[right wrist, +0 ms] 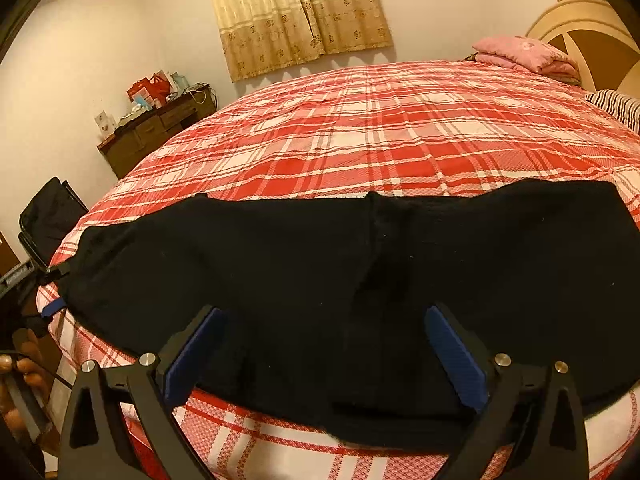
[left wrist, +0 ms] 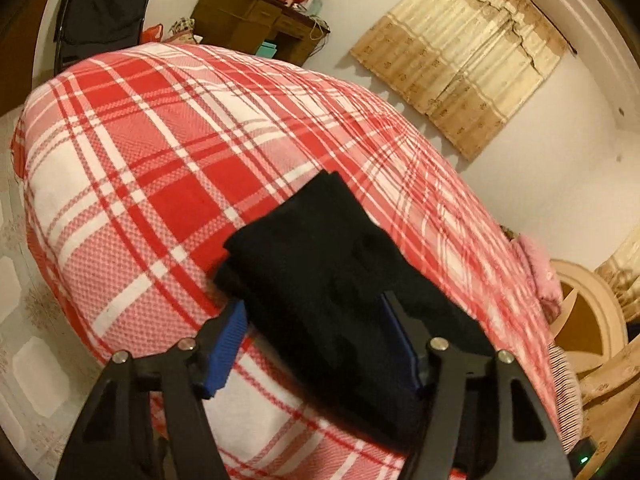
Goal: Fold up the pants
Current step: 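Grasp the end of the folded black pants with the left gripper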
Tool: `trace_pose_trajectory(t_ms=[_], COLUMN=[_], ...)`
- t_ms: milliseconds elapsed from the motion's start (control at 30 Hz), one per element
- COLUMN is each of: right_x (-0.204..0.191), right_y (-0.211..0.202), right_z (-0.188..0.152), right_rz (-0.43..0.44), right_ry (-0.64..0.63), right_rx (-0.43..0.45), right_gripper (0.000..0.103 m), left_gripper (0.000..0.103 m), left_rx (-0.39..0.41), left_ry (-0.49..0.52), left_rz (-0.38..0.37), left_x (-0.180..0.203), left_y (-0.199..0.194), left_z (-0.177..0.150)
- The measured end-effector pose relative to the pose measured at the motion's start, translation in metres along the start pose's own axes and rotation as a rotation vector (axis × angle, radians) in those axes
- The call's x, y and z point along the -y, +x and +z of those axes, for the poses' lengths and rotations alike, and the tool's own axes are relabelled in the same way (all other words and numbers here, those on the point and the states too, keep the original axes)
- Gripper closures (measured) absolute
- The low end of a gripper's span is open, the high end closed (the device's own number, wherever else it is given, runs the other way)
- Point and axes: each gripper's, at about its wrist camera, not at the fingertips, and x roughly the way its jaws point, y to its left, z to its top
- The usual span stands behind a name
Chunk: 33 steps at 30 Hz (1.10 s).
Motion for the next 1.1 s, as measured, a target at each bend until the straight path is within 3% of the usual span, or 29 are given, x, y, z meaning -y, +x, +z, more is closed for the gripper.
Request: trace_pose_trajectory(t_ms=[33, 67, 133, 400, 600, 767, 867, 900, 1000, 1100], right_x=[-0.001, -0.001, -0.001, 0.001, 0.001, 0.002, 0.003, 0.003, 0.002, 0.0], right_y=[0.0, 0.0, 0.0, 0.0, 0.0, -0.002, -0.001, -0.001, -0.001, -0.001], right_z=[0.0, 0.0, 0.0, 0.0, 0.0, 0.0, 0.0, 0.0, -0.001, -0.002], right_rz=[0.0, 0.0, 0.0, 0.008, 0.009, 0.017, 0.02, 0.019, 0.01, -0.004], right_ry=[-0.001, 0.0, 0.003, 0.016, 0.014, 0.011, 0.013, 0.012, 0.009, -0.004], right_rx=[0.0, 0.0, 0.002, 0.0, -0.003, -0.005, -0.005, -0.005, -0.003, -0.003], right_gripper=[0.001, 0.001, 0.001, 0.001, 0.001, 0.001, 0.001, 0.001, 0.001, 0.001], left_gripper=[0.042, 0.059, 0.075, 0.075, 0.059, 0.057, 0.057, 0.057, 0.058, 0.058], left_rx=[0.001, -0.002, -0.005, -0.016, -0.036, 0.021, 0.043, 0.063, 0.151, 0.115], left_ry=[-0.004, -0.004, 0.004, -0.074, -0.135, -0.101, -0.141, -0.138, -0.004, 0.0], left_rz=[-0.01, -0.016, -0.006, 0.017, -0.03, -0.036, -0.043, -0.034, 0.055, 0.043], left_x=[-0.001, -0.002, -0.004, -0.014, -0.013, -0.013, -0.021, -0.021, -0.011, -0.018], left_y=[-0.001, -0.001, -0.001, -0.008, -0.01, -0.001, -0.002, -0.006, -0.018, -0.012], left_z=[0.0, -0.001, -0.002, -0.015, -0.033, -0.015, -0.006, -0.007, -0.007, -0.003])
